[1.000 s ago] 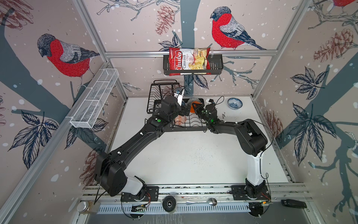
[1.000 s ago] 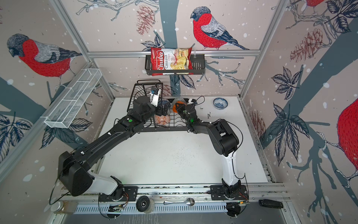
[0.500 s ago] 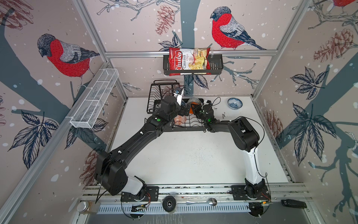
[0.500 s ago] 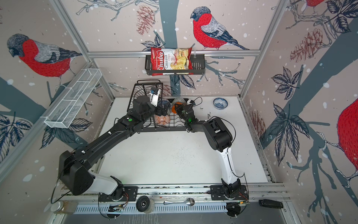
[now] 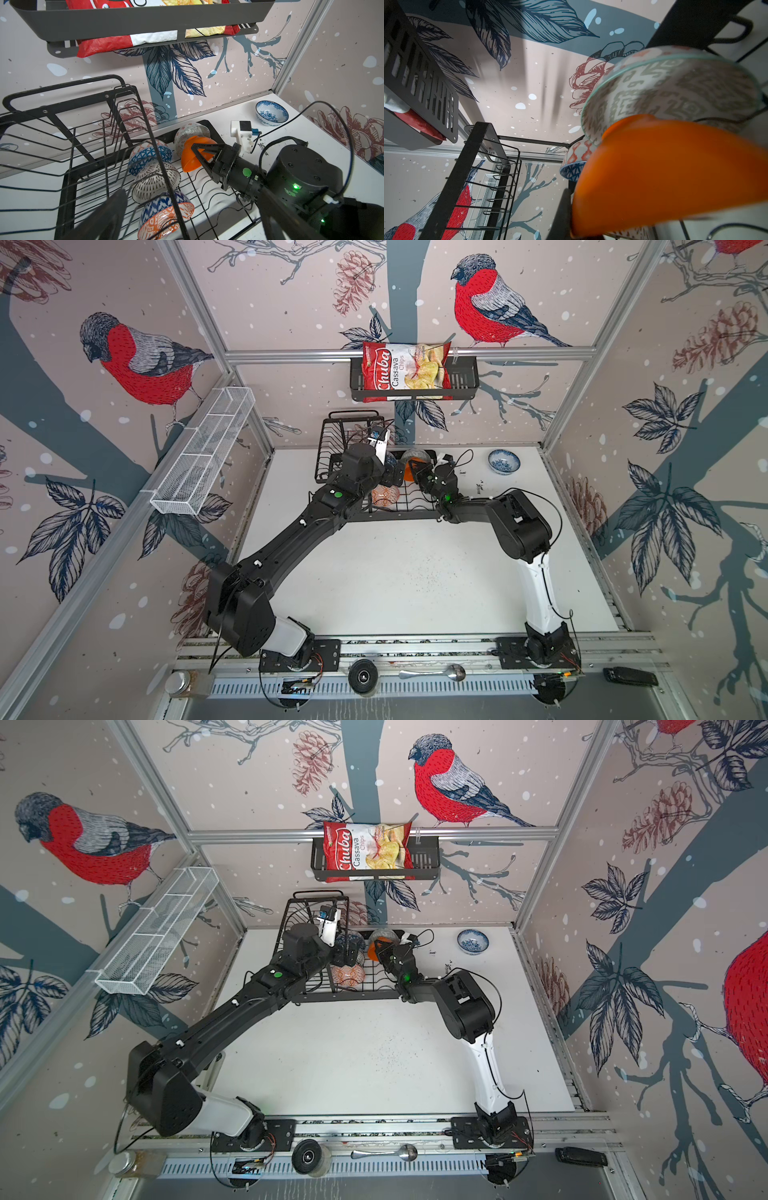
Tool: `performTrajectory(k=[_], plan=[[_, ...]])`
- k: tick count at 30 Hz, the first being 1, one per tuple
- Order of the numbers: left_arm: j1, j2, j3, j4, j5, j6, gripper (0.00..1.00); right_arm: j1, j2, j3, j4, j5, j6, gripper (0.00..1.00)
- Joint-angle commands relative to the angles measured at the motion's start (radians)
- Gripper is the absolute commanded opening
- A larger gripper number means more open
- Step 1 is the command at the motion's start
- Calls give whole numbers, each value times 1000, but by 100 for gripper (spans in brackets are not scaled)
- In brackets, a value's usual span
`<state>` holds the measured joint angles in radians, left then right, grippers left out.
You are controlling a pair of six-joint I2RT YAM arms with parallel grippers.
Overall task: Load bowls into a dish rack
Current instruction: Place the bowl in the dish rack.
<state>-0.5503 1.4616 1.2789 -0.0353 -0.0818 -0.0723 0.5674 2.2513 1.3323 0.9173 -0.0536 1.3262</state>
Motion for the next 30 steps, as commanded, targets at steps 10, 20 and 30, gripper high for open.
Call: performTrajectory(k=[10, 20, 30], plan=[[4, -5, 8, 20, 15, -7, 98, 12, -19, -27, -58, 3, 33, 0], [3, -12, 7, 21, 19, -11, 98, 25, -41, -67, -70, 23, 57, 4], [3, -14, 4, 23, 20, -12, 98, 24, -36, -52, -98, 11, 62, 15]])
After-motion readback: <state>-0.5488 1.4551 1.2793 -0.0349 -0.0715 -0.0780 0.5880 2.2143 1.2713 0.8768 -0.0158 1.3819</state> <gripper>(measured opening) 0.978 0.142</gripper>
